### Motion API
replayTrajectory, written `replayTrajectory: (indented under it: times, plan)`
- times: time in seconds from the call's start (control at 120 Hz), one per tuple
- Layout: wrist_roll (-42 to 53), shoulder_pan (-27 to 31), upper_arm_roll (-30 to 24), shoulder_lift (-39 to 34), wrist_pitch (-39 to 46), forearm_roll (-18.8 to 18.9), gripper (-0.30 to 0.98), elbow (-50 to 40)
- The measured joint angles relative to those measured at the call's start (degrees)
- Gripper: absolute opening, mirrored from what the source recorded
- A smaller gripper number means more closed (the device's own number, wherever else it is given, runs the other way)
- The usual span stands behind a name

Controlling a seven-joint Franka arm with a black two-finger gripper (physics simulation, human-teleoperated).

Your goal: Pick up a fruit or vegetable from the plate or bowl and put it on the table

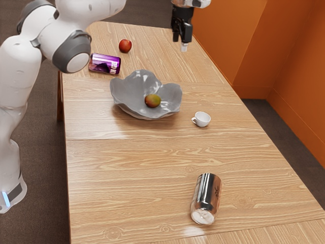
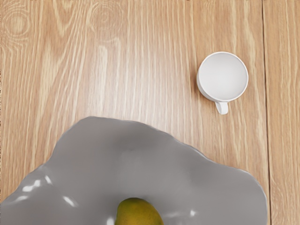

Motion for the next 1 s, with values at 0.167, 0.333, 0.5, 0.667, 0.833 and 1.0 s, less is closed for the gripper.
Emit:
replayTrajectory:
  times: [0.167, 0.333, 0.5, 0.667, 0.833, 1.0]
  plan:
    - [-0.37, 0.04, -0.03, 0.31, 1.00, -0.06, 0.68, -0.04]
    - [-0.64, -0.26, 0.01, 0.33, 1.46, 0.22, 0.68, -0.03]
    - [-1.70, -1.41, 0.83, -5.79, -0.32, 0.75, 0.68, 1.40]
    - [-5.87, -11.27, -0.08, -7.80, -6.81, 10.35, 0.68, 0.38]
    - [-11.51, -13.14, -2.45, -4.22, -10.11, 15.67, 0.68, -4.55]
    - [-15.04, -13.13, -3.05, -3.39, -10.99, 18.65, 0.68, -6.10]
